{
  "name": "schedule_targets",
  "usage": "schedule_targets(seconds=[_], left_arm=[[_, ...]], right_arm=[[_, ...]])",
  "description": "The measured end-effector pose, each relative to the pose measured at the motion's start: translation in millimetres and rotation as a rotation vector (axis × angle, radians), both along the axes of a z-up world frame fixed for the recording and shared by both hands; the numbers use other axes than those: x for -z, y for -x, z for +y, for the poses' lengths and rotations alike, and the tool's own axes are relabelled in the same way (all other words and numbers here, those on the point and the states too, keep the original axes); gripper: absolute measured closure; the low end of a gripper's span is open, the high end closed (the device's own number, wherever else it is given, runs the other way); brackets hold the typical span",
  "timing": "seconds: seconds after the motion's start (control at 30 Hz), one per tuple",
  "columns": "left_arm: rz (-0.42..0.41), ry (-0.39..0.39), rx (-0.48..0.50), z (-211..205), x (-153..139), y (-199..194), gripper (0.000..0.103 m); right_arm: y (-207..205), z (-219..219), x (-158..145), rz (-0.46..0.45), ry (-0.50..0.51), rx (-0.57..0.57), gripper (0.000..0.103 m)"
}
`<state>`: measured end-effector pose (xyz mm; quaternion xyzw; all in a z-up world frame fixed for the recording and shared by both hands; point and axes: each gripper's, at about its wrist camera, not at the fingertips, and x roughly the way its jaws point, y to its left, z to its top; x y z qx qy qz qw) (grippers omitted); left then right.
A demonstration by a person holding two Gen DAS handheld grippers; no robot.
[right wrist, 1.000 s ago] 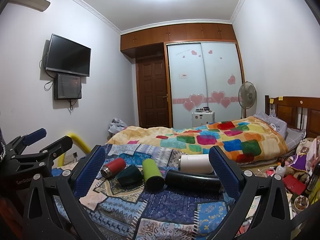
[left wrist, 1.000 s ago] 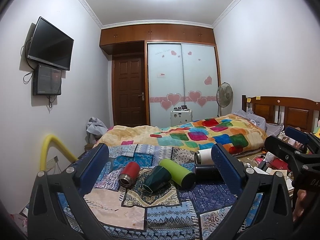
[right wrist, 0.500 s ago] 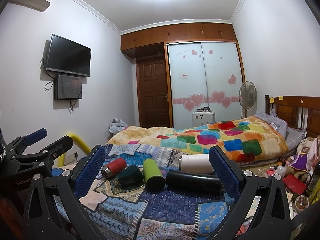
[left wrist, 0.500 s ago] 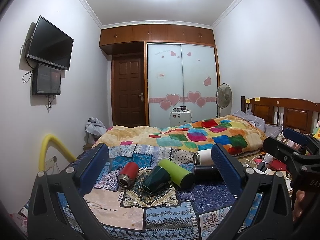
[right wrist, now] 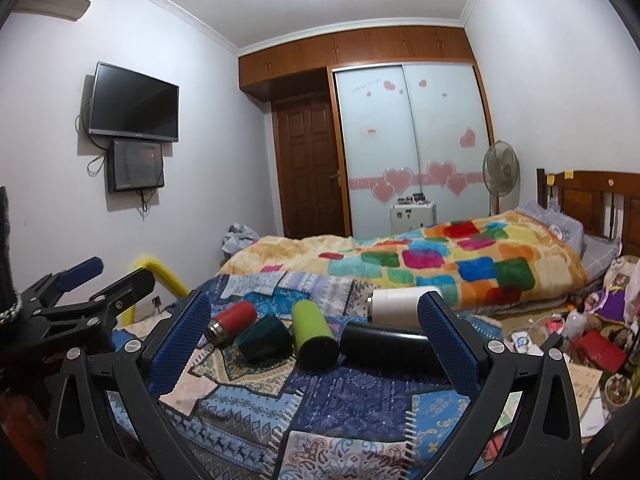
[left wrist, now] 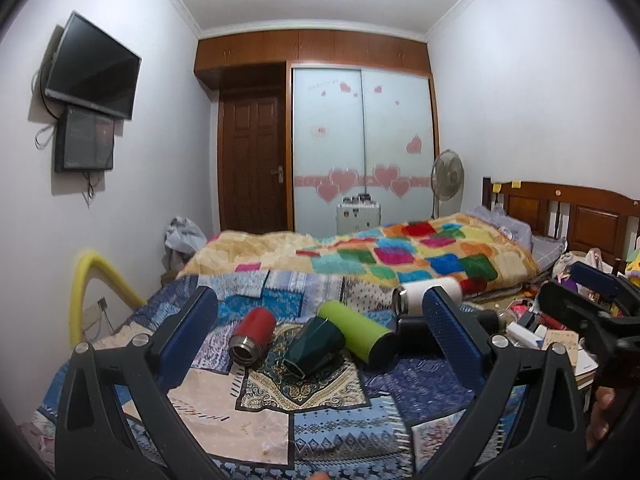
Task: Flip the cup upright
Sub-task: 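Move the left gripper down to the teal cup lying on its side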
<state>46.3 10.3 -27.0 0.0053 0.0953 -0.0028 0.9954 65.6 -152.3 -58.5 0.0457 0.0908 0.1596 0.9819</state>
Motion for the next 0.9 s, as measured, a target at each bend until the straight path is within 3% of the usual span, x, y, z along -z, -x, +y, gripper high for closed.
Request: schedule_targets(seconds=[0.33, 0.5, 0.67, 0.9], left_arm=[[0.380, 0.040, 0.018, 48.8, 57.8, -132.0, 0.000], [0.525, 0.012, 0.020, 57.2, 88.6, -190.2, 0.003], [0.589, -0.063, 0.068, 44.1, 110.4, -223.1, 0.004], [0.676, -0.088, 0.161, 29.1, 131.4, -252.1, 0.004]], right_arm=[[-47.6, -9.2, 36.2, 0.119, 0.033, 0.040, 0.000], [-67.2, -15.2, 53.4, 0.169, 0.052, 0.059, 0.000], [-83.9, -14.3, 66.5, 0.212, 0.065, 0.064, 0.000], [-104.2, -13.7, 79.3, 0.255, 0.067, 0.060, 0.000]])
